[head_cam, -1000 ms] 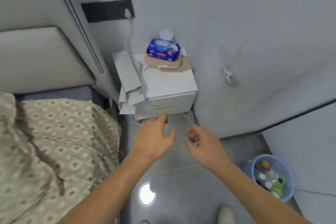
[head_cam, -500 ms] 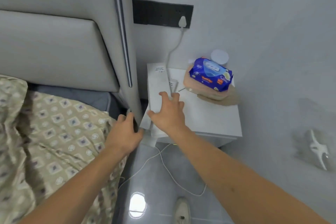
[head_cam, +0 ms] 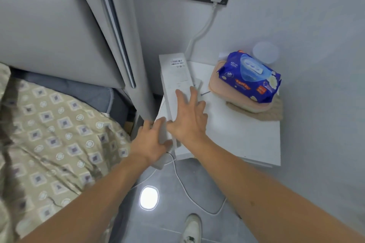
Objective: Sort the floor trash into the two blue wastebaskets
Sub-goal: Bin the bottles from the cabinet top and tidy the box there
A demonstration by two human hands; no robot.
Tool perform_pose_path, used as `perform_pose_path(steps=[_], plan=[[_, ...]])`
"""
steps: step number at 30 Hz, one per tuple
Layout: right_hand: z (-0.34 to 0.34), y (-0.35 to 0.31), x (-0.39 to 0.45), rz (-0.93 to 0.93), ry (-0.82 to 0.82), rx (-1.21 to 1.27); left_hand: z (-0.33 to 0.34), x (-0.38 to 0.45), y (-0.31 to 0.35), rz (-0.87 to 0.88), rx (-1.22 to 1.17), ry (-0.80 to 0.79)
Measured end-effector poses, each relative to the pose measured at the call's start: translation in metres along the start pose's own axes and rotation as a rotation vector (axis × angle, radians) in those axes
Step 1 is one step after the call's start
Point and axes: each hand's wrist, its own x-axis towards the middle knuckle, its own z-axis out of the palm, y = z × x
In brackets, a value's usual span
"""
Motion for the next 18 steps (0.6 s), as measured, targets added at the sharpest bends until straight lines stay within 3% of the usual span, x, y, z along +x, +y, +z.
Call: perform_pose_path(steps=[4,10,18], plan=[[-0.01,0.025,-0.012,-0.032,-0.01,-0.035,0.011,-0.002,0.023,-0.094,0.075,0.05],[-0.029,0.053,-0.06,-0.053,-0.019,0.003,0.018,-0.014,0.035,-0.089,0.139,0.121],[-0.053,0.065,-0.192,0.065,-0.004,0.086,-0.007,-0.127,0.021,0.007,0.11,0.114]])
